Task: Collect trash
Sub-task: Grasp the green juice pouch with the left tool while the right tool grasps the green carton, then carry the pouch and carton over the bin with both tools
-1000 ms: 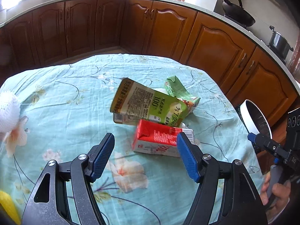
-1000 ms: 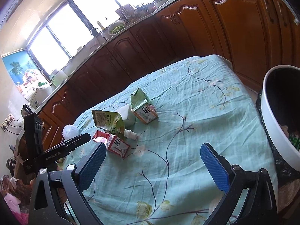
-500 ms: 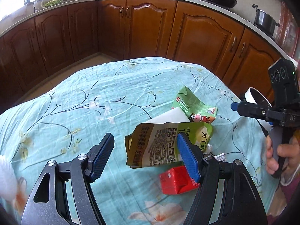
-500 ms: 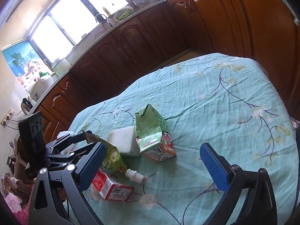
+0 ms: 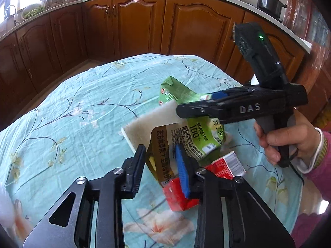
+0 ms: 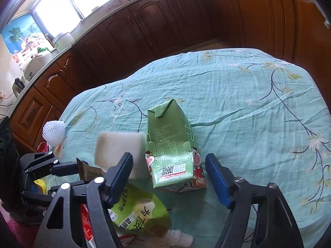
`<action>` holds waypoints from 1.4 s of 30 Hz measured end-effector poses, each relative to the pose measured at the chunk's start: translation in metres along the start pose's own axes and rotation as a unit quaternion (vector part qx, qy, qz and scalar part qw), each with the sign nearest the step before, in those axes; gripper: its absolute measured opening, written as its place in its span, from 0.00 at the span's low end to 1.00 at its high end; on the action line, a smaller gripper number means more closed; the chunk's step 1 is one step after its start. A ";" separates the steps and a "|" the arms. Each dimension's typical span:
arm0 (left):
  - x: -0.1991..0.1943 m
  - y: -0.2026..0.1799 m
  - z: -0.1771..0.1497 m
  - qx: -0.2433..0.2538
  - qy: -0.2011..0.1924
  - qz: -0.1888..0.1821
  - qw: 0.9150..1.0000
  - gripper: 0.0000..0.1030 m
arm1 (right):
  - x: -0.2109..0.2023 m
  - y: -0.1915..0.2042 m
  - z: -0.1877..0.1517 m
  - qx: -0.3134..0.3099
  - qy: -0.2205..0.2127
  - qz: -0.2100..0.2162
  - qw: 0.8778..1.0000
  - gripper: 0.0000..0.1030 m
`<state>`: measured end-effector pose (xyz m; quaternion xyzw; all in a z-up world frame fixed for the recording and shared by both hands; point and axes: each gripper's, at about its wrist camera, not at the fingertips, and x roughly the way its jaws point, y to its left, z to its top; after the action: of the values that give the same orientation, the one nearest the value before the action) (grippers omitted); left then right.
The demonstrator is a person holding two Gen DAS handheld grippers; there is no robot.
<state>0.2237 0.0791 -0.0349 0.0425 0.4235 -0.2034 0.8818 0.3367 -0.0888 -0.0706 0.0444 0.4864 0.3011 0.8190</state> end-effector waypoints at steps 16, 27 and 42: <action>-0.005 -0.053 -0.004 0.038 0.008 -0.043 0.998 0.20 | -0.091 -0.043 -0.042 0.055 -0.087 -0.016 0.995 0.41; 0.032 -0.093 0.021 0.091 0.049 -0.063 0.993 0.47 | -0.160 -0.081 -0.102 0.129 -0.136 -0.013 0.982 0.41; 0.035 -0.151 0.008 0.116 0.077 -0.013 0.990 0.62 | -0.221 -0.089 -0.145 0.149 -0.189 -0.026 0.970 0.41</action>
<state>0.1895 -0.0717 -0.0421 0.1546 0.4642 -0.2587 0.8329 0.1807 -0.3125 -0.0088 0.2094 0.3632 0.1897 0.8878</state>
